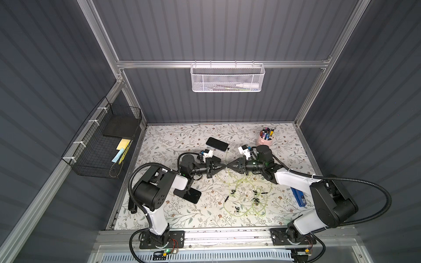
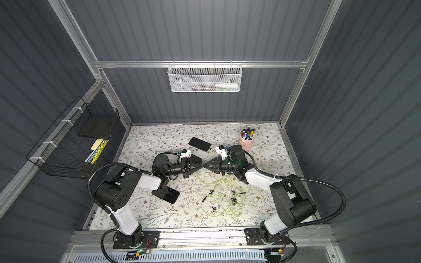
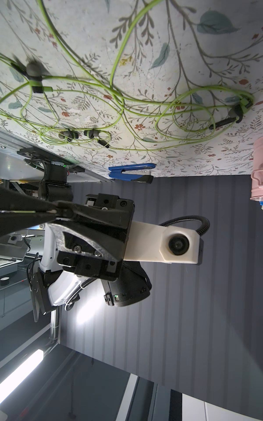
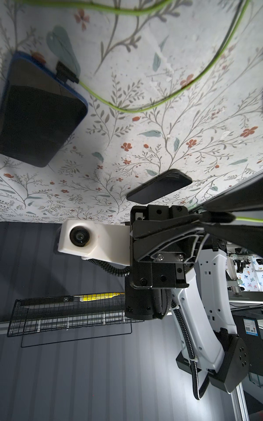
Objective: Plug wired earphones into phones
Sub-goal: Pick up the wired earphone from the center of the board, then pick up the phone at the center of the board.
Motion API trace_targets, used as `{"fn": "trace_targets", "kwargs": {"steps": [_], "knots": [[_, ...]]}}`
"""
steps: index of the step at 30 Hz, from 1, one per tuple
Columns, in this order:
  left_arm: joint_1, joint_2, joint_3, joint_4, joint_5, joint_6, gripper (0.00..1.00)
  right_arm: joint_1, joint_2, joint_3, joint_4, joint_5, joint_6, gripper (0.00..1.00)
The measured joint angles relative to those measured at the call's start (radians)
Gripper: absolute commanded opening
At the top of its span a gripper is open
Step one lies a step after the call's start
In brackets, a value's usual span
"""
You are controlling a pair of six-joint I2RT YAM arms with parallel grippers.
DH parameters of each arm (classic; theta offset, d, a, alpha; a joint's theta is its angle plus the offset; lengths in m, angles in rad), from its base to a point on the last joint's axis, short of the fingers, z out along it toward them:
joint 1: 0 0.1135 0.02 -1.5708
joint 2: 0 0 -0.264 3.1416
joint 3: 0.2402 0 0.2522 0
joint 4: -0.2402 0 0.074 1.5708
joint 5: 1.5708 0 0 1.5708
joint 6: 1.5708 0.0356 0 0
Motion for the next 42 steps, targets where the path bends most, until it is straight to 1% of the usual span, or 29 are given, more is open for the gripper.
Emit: {"fn": "trace_targets", "kwargs": {"steps": [5, 7, 8, 10, 13, 18, 19, 20, 21, 22, 23, 25, 26, 28, 29, 30, 31, 33, 34, 37, 40, 42], "knots": [[0.0, 0.0, 0.005, -0.001, 0.0, 0.0, 0.0, -0.001, 0.006, -0.002, 0.019, -0.003, 0.01, 0.18], [-0.002, 0.0, 0.009, -0.004, 0.0, 0.0, 0.0, -0.001, 0.017, -0.002, 0.035, -0.008, 0.012, 0.17], [-0.003, 0.0, 0.01, -0.009, 0.0, 0.0, 0.0, -0.001, 0.022, -0.002, 0.039, -0.008, 0.013, 0.16], [-0.005, 0.0, 0.01, -0.016, 0.0, 0.001, 0.0, -0.002, 0.029, -0.002, 0.048, -0.01, 0.018, 0.08], [-0.004, 0.0, 0.011, -0.021, -0.002, 0.001, 0.0, -0.004, 0.032, -0.002, 0.051, -0.012, 0.023, 0.02], [-0.005, 0.002, 0.011, -0.025, -0.002, 0.001, 0.0, -0.004, 0.032, -0.006, 0.054, -0.01, 0.019, 0.0], [-0.005, 0.002, 0.011, -0.028, -0.003, 0.001, 0.1, -0.003, 0.032, -0.007, 0.054, -0.008, 0.019, 0.0], [-0.005, 0.002, 0.011, -0.032, -0.003, 0.003, 0.25, -0.003, 0.032, -0.008, 0.053, -0.007, 0.019, 0.0], [-0.005, 0.002, 0.011, -0.041, -0.004, 0.01, 0.43, -0.003, 0.032, -0.01, 0.053, -0.006, 0.019, 0.0], [-0.005, 0.002, 0.012, -0.056, -0.008, 0.019, 0.56, -0.003, 0.031, -0.012, 0.053, -0.006, 0.019, 0.0], [-0.005, -0.001, 0.013, -0.083, -0.013, 0.032, 0.63, -0.003, 0.03, -0.013, 0.053, -0.003, 0.018, 0.0], [-0.004, -0.028, 0.016, -0.2, -0.036, 0.082, 0.73, -0.003, 0.025, -0.015, 0.045, 0.004, 0.011, 0.0], [-0.003, -0.056, 0.022, -0.292, -0.052, 0.118, 0.78, -0.003, 0.02, -0.016, 0.037, 0.01, 0.005, 0.0], [0.008, -0.15, 0.07, -0.599, -0.122, 0.237, 0.86, -0.003, -0.007, -0.017, -0.011, 0.039, -0.026, 0.0], [0.012, -0.195, 0.111, -0.764, -0.178, 0.298, 0.87, -0.001, -0.029, -0.017, -0.051, 0.063, -0.048, 0.0], [0.019, -0.245, 0.17, -0.952, -0.252, 0.356, 0.91, 0.003, -0.056, -0.014, -0.108, 0.099, -0.079, 0.0], [0.031, -0.29, 0.231, -1.12, -0.336, 0.4, 0.92, 0.011, -0.089, -0.005, -0.187, 0.153, -0.125, 0.0], [0.058, -0.374, 0.313, -1.369, -0.489, 0.447, 0.93, 0.042, -0.141, 0.029, -0.341, 0.271, -0.209, 0.0], [0.069, -0.416, 0.335, -1.478, -0.561, 0.451, 0.93, 0.065, -0.162, 0.053, -0.412, 0.337, -0.251, 0.0], [0.095, -0.48, 0.344, -1.737, -0.717, 0.426, 0.94, 0.122, -0.202, 0.076, -0.523, 0.472, -0.336, 0.0], [0.092, -0.444, 0.315, -1.91, -0.791, 0.389, 0.96, 0.151, -0.205, 0.075, -0.601, 0.554, -0.39, 0.0], [0.088, -0.407, 0.285, -1.976, -0.82, 0.37, 0.97, 0.159, -0.199, 0.072, -0.628, 0.583, -0.414, 0.0]]}}
